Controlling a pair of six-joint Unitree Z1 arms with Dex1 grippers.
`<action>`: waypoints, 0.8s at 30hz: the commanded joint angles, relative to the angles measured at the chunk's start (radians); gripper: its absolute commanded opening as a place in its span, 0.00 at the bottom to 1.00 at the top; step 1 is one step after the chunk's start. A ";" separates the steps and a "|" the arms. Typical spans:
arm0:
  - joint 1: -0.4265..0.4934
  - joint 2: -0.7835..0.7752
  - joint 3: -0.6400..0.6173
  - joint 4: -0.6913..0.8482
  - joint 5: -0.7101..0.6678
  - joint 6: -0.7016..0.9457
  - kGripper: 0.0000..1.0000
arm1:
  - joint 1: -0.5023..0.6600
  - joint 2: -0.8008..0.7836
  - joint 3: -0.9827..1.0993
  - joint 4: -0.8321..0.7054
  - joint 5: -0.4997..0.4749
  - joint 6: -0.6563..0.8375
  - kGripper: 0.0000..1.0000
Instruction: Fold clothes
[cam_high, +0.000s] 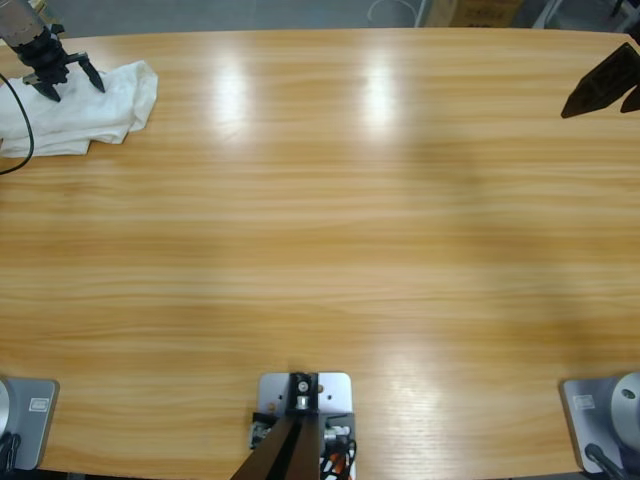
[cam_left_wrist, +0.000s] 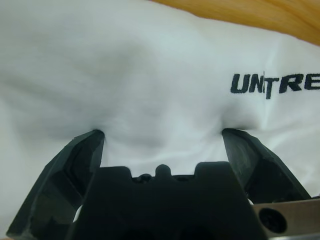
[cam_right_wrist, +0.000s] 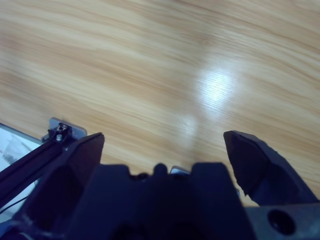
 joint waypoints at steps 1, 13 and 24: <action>0.025 0.087 -0.083 0.114 -0.017 -0.008 0.91 | -0.016 0.048 -0.009 0.008 0.021 -0.012 0.97; -0.066 -0.282 0.089 0.145 -0.094 0.004 1.00 | -0.016 0.005 -0.012 -0.032 0.073 -0.019 0.97; -0.579 -0.969 1.033 -0.335 -0.078 0.040 0.98 | -0.007 -0.400 0.518 -0.325 0.214 0.019 0.96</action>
